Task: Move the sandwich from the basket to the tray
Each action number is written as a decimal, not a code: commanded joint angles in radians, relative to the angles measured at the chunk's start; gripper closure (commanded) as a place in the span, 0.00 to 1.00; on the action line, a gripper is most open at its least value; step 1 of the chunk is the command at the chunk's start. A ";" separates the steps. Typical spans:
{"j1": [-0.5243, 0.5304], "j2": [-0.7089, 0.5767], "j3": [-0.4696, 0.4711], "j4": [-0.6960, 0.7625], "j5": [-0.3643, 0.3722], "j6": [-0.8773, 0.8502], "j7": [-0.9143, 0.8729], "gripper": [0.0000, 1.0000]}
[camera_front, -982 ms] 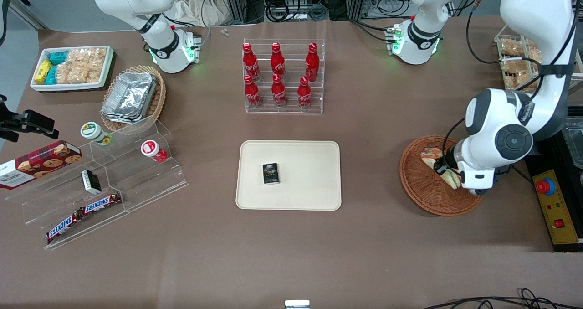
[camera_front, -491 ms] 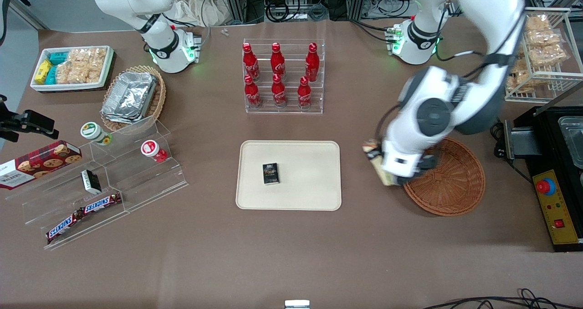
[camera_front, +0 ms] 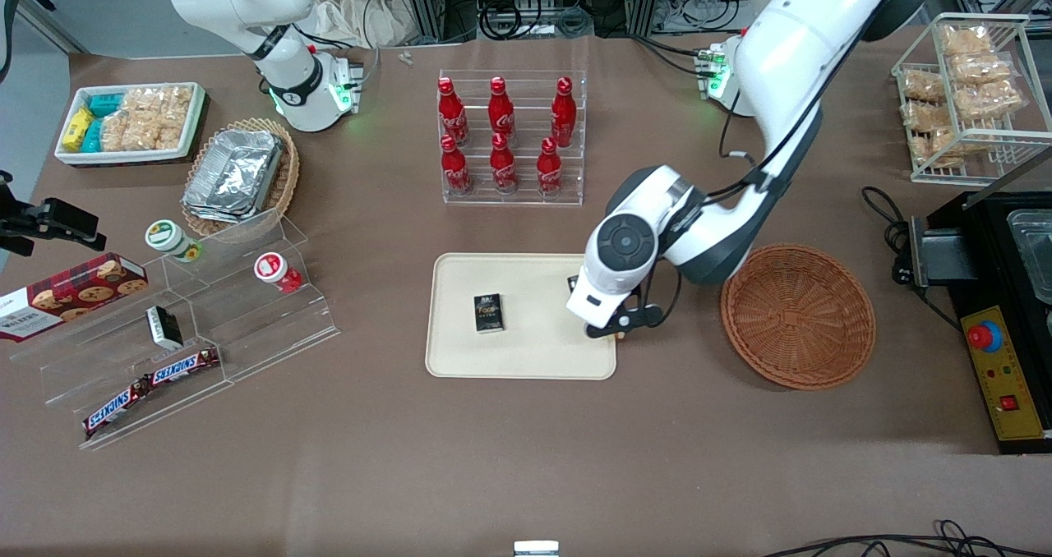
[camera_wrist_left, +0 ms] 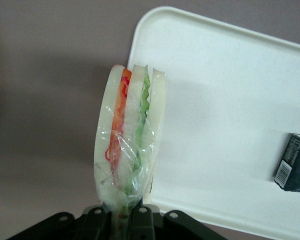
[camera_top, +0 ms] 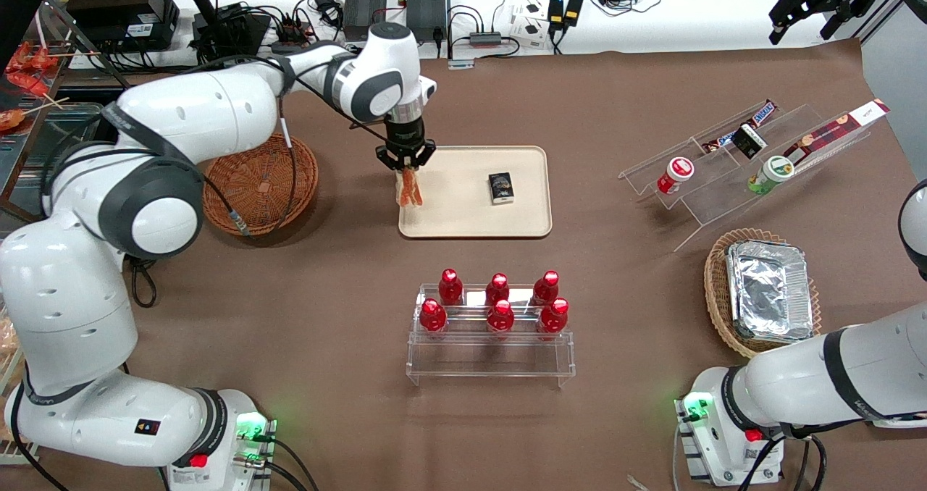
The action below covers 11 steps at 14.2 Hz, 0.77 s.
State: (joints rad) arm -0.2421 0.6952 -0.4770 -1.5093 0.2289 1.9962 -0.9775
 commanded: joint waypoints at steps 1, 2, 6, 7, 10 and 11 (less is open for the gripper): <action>-0.022 0.059 0.006 0.044 0.023 0.022 0.019 1.00; -0.041 0.067 0.008 0.046 0.023 0.050 0.029 1.00; -0.049 0.075 0.009 0.044 0.023 0.072 0.026 0.03; -0.046 0.070 0.009 0.046 0.018 0.070 0.020 0.00; -0.033 0.026 0.011 0.061 0.010 0.056 0.011 0.00; -0.031 -0.005 0.018 0.063 0.016 0.027 0.011 0.00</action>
State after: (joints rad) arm -0.2718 0.7494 -0.4725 -1.4595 0.2364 2.0720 -0.9556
